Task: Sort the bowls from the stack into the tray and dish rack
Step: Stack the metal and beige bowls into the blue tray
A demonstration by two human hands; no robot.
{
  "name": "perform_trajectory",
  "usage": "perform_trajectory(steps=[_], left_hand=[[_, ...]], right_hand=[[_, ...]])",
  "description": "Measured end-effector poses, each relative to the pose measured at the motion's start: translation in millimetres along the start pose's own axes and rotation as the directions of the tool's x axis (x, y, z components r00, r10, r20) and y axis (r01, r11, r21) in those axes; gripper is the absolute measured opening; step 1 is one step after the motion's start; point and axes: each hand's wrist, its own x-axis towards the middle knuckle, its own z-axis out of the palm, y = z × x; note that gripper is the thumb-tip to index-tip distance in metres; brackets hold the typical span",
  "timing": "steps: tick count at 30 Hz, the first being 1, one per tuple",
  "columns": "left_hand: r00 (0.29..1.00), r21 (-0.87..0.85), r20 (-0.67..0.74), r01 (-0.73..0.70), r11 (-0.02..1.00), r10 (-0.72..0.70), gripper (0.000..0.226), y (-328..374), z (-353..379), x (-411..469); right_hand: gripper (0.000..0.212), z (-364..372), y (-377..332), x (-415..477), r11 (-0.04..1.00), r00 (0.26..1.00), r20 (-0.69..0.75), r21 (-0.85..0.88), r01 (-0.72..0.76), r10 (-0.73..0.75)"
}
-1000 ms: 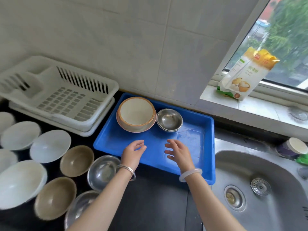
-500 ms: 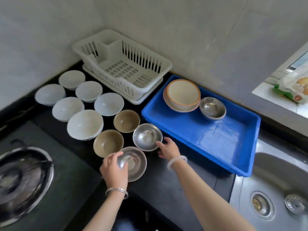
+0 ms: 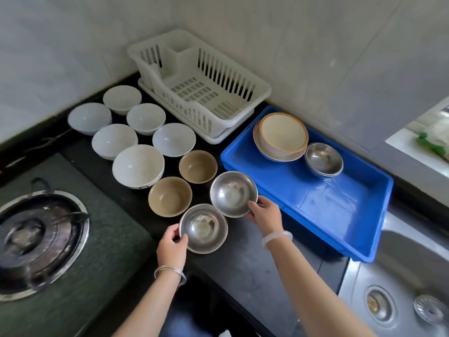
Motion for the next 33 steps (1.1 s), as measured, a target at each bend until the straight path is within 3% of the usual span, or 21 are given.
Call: perform_trajectory(steps=[7,12,19,23,25,29,33], left_hand=[[0.983,-0.155,0.183,0.046,0.987,-0.017,0.019,8,24,-4],[0.971,-0.239,0.228,0.129,0.962,-0.073,0.024,15,33,-4],[0.965,0.008,0.261,-0.03,1.0,0.027,0.025,9,38,-3],[0.963,0.069,0.271,-0.028,0.997,0.009,0.029,13,39,2],[0.956,0.08,0.293,-0.027,0.996,0.002,0.031,15,40,5],[0.942,0.067,0.336,-0.014,0.998,-0.01,0.025,23,40,10],[0.925,0.059,0.381,-0.021,0.998,-0.003,0.031,42,44,18]], right_hand=[[0.012,-21,7,-30,0.991,1.0,-0.017,-0.131,0.009,-0.011],[0.01,-26,22,-39,0.975,0.998,-0.069,-0.224,-0.014,-0.001],[0.013,-14,31,-41,0.943,0.997,-0.082,-0.332,-0.032,0.005],[0.015,-12,36,-38,0.913,0.992,-0.124,-0.408,-0.028,-0.025],[0.013,-12,38,-34,0.937,0.993,-0.115,-0.342,-0.065,0.026],[0.012,-13,38,-31,0.964,0.963,0.052,-0.023,-0.264,0.265],[0.016,-20,29,-28,0.966,0.967,0.04,0.05,-0.255,0.253]])
